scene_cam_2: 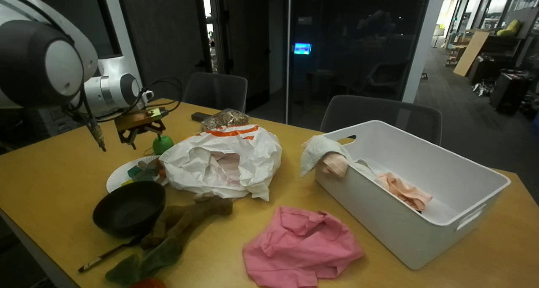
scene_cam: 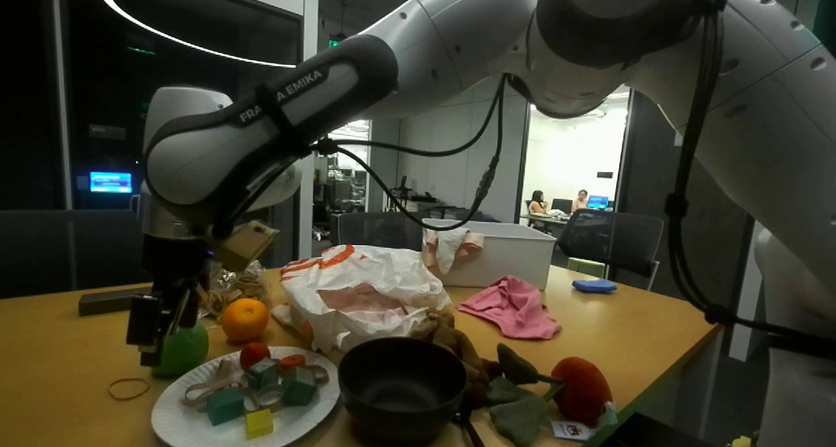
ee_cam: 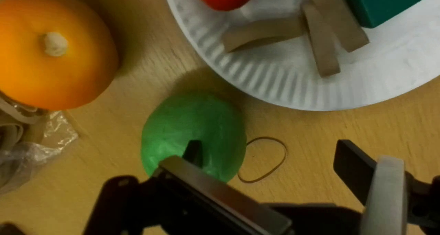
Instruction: Pick up the orange toy, green apple toy and small red toy and put them into the black bowl one by one
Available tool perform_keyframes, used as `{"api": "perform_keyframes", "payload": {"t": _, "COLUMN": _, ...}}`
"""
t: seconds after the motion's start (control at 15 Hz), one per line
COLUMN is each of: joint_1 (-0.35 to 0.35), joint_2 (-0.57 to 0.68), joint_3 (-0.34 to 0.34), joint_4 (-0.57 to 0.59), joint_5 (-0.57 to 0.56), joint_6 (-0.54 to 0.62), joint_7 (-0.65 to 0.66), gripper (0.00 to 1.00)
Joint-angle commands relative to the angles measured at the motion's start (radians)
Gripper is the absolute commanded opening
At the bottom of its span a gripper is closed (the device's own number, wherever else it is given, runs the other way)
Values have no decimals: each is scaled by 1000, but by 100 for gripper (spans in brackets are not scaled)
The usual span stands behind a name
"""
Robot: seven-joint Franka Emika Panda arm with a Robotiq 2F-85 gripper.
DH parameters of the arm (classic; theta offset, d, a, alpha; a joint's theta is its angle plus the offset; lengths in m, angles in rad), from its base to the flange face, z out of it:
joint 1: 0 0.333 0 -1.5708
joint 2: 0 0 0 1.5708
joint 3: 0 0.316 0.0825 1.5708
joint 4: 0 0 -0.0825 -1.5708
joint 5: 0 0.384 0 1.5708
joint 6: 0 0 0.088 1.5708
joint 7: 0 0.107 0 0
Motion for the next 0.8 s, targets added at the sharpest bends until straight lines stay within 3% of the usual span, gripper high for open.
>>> {"api": "perform_keyframes", "payload": {"t": 0.0, "joint_1": 34, "joint_2": 57, "joint_3": -36, "joint_4": 79, "joint_5": -94, "joint_6": 54, "joint_7": -78, "gripper": 100}}
{"api": "perform_keyframes", "payload": {"t": 0.27, "joint_1": 28, "joint_2": 70, "joint_3": -50, "joint_4": 79, "joint_5": -145, "joint_6": 104, "joint_7": -118, "gripper": 100}}
{"api": "perform_keyframes", "payload": {"t": 0.73, "joint_1": 23, "joint_2": 32, "joint_3": -22, "joint_4": 110, "joint_5": -129, "joint_6": 117, "joint_7": -196, "gripper": 100}}
